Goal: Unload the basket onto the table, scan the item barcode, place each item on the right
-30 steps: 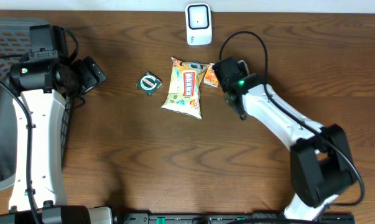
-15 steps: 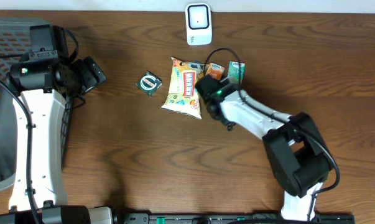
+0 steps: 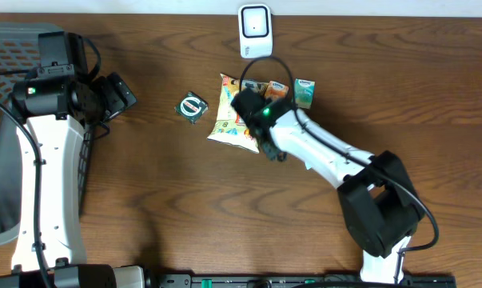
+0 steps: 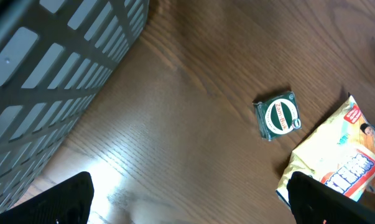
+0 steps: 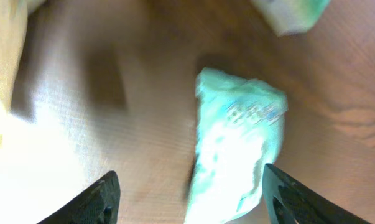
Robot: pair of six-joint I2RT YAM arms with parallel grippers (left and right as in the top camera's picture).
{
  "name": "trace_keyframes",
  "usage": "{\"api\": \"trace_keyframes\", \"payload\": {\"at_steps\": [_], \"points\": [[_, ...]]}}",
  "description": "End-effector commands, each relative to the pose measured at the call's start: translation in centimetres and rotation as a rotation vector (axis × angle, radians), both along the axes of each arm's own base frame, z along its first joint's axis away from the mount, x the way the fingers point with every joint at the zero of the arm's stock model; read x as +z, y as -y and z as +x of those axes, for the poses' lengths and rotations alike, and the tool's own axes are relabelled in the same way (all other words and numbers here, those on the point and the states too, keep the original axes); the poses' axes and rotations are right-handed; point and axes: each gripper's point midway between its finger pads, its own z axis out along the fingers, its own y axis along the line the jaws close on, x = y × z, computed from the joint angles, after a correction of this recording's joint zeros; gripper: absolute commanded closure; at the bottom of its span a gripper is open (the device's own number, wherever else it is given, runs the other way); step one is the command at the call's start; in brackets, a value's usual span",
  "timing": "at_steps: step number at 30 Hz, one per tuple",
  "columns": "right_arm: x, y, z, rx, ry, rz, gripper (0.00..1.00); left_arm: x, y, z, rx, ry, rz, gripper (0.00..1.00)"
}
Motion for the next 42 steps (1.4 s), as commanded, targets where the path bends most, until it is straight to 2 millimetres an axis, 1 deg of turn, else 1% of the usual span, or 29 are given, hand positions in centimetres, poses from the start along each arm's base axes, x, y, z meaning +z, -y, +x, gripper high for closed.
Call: {"api": "trace_keyframes", "payload": {"at_steps": [1,3,4,7,10,11,13,14,16,17,18,20,21,22,23,24,26,27,28,30,31,32,37,38,40,42], "points": [[1.3,2.4,2.1,-0.082,0.031,0.024,0.27,0.2,-0.2,0.0,0.012,0.005,0.002,0.03],[1.0,3.7,2.1,-0.106,0.001,0.032,0.24,0.2,-0.2,0.0,0.012,0.005,0.002,0.02],[0.7,4.1,1.9,-0.102,-0.037,0.049,0.24,0.2,-0.2,0.0,0.012,0.005,0.002,0.02],[-0.3,4.3,0.9,-0.065,-0.160,0.139,0.25,0.2,-0.2,0.0,0.012,0.005,0.002,0.03],[-1.1,4.6,0.2,-0.076,-0.229,0.225,0.26,0.2,-0.2,0.0,0.012,0.005,0.002,0.02],[-1.3,4.8,0.2,-0.086,-0.235,0.241,0.28,0.2,-0.2,0.0,0.012,0.005,0.002,0.02],[-1.8,5.0,0.3,-0.107,-0.246,0.292,0.35,0.2,-0.2,0.0,0.012,0.005,0.002,0.02],[-1.9,5.0,0.3,-0.113,-0.252,0.311,0.36,0.2,-0.2,0.0,0.012,0.005,0.002,0.02],[-2.3,5.0,0.2,-0.122,-0.264,0.342,0.35,0.2,-0.2,0.0,0.012,0.005,0.002,0.02],[-2.5,5.1,0.1,-0.124,-0.267,0.342,0.30,0.2,-0.2,0.0,0.012,0.005,0.002,0.02],[-2.7,5.1,-0.1,-0.125,-0.271,0.339,0.28,0.2,-0.2,0.0,0.012,0.005,0.002,0.02],[-3.5,5.3,-0.5,-0.118,-0.276,0.332,0.27,0.2,-0.2,0.0,0.012,0.005,0.002,0.02],[-3.8,5.4,-0.6,-0.115,-0.277,0.331,0.30,0.2,-0.2,0.0,0.012,0.005,0.002,0.02],[-4.3,5.4,-0.7,-0.115,-0.275,0.332,0.38,0.2,-0.2,0.0,0.012,0.005,0.002,0.02],[-4.8,5.5,-0.9,-0.116,-0.276,0.332,0.50,0.2,-0.2,0.0,0.012,0.005,0.002,0.02],[-5.0,5.5,-1.0,-0.116,-0.276,0.332,0.55,0.2,-0.2,0.0,0.012,0.005,0.002,0.02],[-5.3,5.6,-1.1,-0.118,-0.274,0.333,0.77,0.2,-0.2,0.0,0.012,0.005,0.002,0.02],[-5.3,5.5,-0.9,-0.126,-0.267,0.337,0.83,0.2,-0.2,0.0,0.012,0.005,0.002,0.02],[-5.2,5.4,-0.6,-0.141,-0.253,0.345,0.88,0.2,-0.2,0.0,0.012,0.005,0.002,0.02],[-4.6,5.1,0.2,-0.162,-0.223,0.362,0.98,0.2,-0.2,0.0,0.012,0.005,0.002,0.02],[-4.2,4.9,0.8,-0.173,-0.204,0.372,0.99,0.2,-0.2,0.0,0.012,0.005,0.002,0.03],[-3.6,4.7,1.4,-0.180,-0.186,0.383,0.99,0.2,-0.2,0.0,0.012,0.005,0.002,0.02],[0.4,3.2,5.3,-0.156,-0.064,0.440,0.99,0.2,-0.2,0.0,0.012,0.005,0.002,0.02],[1.9,2.6,6.6,-0.144,-0.019,0.461,0.99,0.2,-0.2,0.0,0.012,0.005,0.002,0.02],[3.8,1.9,8.3,-0.125,0.046,0.490,0.99,0.2,-0.2,0.0,0.012,0.005,0.002,0.02],[5.9,1.0,10.5,-0.101,0.135,0.530,0.99,0.2,-0.2,0.0,0.012,0.005,0.002,0.02]]}}
